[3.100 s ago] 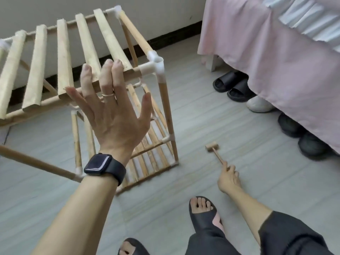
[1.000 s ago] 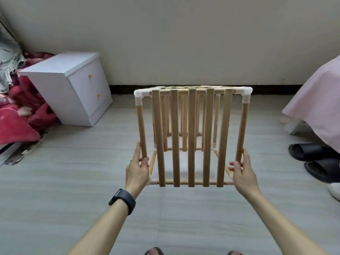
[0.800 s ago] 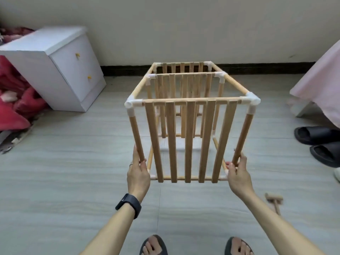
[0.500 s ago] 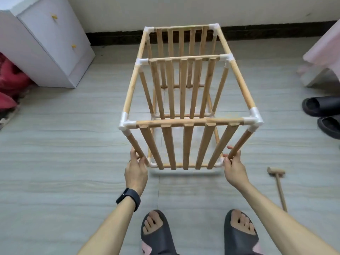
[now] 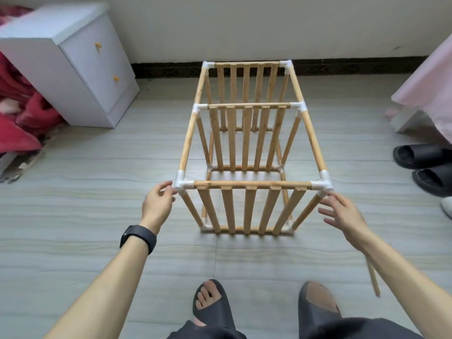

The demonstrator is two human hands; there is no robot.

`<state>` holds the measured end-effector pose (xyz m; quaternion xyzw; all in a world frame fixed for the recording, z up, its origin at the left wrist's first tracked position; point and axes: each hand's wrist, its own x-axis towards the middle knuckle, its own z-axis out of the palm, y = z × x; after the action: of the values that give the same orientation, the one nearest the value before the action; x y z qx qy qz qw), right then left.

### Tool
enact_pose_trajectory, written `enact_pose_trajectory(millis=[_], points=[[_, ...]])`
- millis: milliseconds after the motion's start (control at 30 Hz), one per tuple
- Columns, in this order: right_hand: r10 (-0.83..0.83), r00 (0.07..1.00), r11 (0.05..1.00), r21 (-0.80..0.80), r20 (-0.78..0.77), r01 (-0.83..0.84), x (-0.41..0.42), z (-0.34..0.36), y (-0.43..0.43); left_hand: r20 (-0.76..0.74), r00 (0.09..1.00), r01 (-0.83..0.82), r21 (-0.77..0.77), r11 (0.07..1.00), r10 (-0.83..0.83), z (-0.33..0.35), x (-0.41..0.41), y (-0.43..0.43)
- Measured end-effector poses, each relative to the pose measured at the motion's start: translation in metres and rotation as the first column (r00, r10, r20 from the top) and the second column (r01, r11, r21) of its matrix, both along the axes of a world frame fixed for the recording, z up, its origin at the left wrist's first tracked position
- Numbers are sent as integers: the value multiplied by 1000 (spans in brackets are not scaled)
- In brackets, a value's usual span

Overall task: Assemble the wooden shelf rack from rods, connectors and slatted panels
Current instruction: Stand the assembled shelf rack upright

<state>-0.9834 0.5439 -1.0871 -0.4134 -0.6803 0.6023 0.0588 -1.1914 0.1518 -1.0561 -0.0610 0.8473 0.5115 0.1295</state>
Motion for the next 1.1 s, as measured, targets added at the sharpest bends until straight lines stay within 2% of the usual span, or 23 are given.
enact_pose_trajectory(millis=[67, 133, 233, 300, 367, 467, 600, 667, 833, 1000, 1100], points=[[-31, 997, 999, -35, -67, 29, -22, 41, 10, 60, 998, 28, 70, 997, -32, 38, -23, 10], [40, 996, 999, -10, -83, -41, -46, 80, 13, 139, 977, 153, 51, 987, -159, 71, -42, 27], [199, 980, 979, 35, -11, -199, -83, 120, 10, 221, 931, 307, -40, 951, -292, 99, -59, 60], [233, 969, 971, 39, 81, -236, -108, 132, 9, 218, 927, 331, -88, 940, -306, 102, -68, 81], [174, 974, 983, 27, 147, -180, -132, 132, 9, 181, 942, 307, -117, 945, -284, 97, -79, 95], [-22, 986, 999, 30, 167, 17, -159, 113, 10, 89, 975, 211, -117, 971, -201, 78, -92, 106], [-150, 955, 936, 349, 256, 54, -167, 91, 8, -62, 996, 52, -215, 975, -67, 55, -98, 107], [-165, 951, 903, 429, 261, 39, -166, 90, 7, -90, 995, 19, -226, 974, -40, 54, -99, 107], [-165, 973, 869, 491, 161, 66, -152, 93, 3, -170, 985, -38, -126, 991, 16, 61, -84, 100], [-122, 985, 818, 549, -126, 171, -126, 89, -11, -375, 921, -107, 11, 994, 104, 61, -47, 95], [-142, 965, 808, 537, -221, 242, -108, 70, -23, -379, 916, -101, 92, 991, 129, 48, -21, 94]])
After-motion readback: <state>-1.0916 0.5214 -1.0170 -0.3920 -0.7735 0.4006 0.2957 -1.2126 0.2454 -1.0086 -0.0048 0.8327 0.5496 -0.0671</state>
